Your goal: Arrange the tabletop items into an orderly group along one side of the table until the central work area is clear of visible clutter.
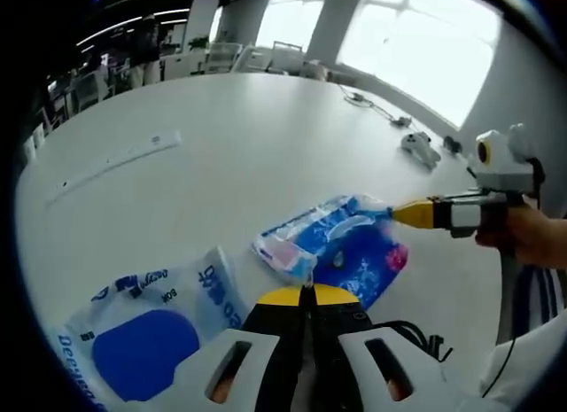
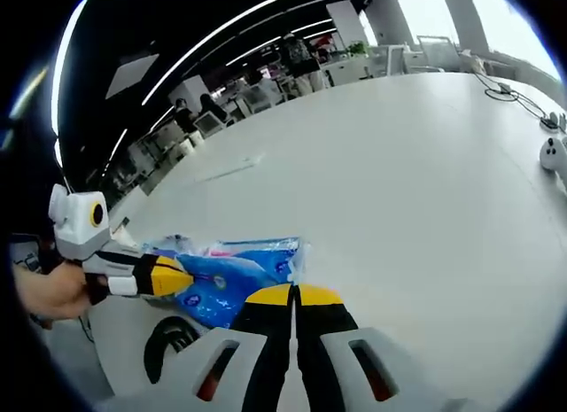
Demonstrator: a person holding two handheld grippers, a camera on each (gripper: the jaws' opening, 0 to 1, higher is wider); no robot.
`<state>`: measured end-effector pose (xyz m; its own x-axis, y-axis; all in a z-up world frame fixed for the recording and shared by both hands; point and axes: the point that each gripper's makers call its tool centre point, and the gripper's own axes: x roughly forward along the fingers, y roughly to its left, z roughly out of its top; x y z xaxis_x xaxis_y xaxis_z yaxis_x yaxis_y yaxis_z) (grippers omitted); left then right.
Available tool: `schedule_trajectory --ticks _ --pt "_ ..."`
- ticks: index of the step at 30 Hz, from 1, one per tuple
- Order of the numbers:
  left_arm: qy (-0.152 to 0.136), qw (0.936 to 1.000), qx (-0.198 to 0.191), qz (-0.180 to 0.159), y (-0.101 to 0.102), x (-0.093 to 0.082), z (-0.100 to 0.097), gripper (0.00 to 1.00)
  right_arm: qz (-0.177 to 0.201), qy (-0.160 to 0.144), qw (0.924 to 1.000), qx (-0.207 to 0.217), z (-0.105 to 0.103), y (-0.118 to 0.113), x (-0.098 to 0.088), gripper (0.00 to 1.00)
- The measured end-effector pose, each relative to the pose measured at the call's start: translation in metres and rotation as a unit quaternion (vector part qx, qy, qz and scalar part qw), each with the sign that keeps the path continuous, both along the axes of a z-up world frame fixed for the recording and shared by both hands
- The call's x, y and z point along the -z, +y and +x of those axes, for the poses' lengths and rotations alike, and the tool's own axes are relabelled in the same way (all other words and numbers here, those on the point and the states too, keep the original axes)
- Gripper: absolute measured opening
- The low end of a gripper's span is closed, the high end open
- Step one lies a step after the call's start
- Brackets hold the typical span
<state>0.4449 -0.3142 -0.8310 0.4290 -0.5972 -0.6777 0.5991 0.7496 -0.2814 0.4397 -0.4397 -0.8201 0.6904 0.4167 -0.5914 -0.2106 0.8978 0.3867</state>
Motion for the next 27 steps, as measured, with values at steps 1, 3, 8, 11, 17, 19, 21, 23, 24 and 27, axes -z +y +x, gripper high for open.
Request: schedule_trajectory --ticks 1,3,8,11,17,19,21,23,24,27 --pt "0.0 1.0 0.0 0.0 0.0 0.0 0.0 0.0 0.001 0.0 1.0 0.001 0.0 0.0 0.0 0.0" --pt "-0.001 1.0 -0.001 0.001 0.0 0.001 0.001 0.0 0.001 0.0 1.0 0.003 0.0 0.0 0.001 0.0" --pt "-0.004 0.9999 -0.004 0.008 0.0 0.003 0.002 0.0 -0.007 -0.002 1.0 0.0 -0.001 -0.001 0.005 0.0" --pt "-0.004 0.9999 -0.005 0.01 -0.001 0.004 0.001 0.0 -0.004 -0.004 1.0 0.002 -0.001 -0.002 0.006 0.0" --pt "0.006 0.9998 -0.011 0.018 0.002 0.011 0.0 0.0 -0.006 -0.007 1.0 -0.003 -0.001 -0.001 0.006 0.0" --pt "0.005 0.9998 -0.012 0.018 0.001 0.01 0.0 0.0 -0.008 -0.007 0.9999 -0.004 -0.001 -0.001 0.006 0.0" --pt "0.001 0.9997 -0.01 0.021 0.0 0.01 0.0 0.0 -0.009 -0.007 0.9999 -0.004 -0.001 -0.001 0.006 0.0" --pt "0.005 0.9997 -0.014 0.018 0.001 0.011 0.001 0.0 -0.01 -0.008 0.9999 -0.004 -0.001 -0.001 0.006 0.0" --pt "0.007 0.9997 -0.016 0.017 0.001 0.01 0.001 0.0 -0.01 -0.007 0.9999 -0.003 -0.001 -0.001 0.006 0.0" --pt "0.007 0.9997 -0.019 0.016 0.001 0.01 0.001 0.0 -0.008 -0.004 1.0 0.001 -0.001 -0.001 0.006 0.0"
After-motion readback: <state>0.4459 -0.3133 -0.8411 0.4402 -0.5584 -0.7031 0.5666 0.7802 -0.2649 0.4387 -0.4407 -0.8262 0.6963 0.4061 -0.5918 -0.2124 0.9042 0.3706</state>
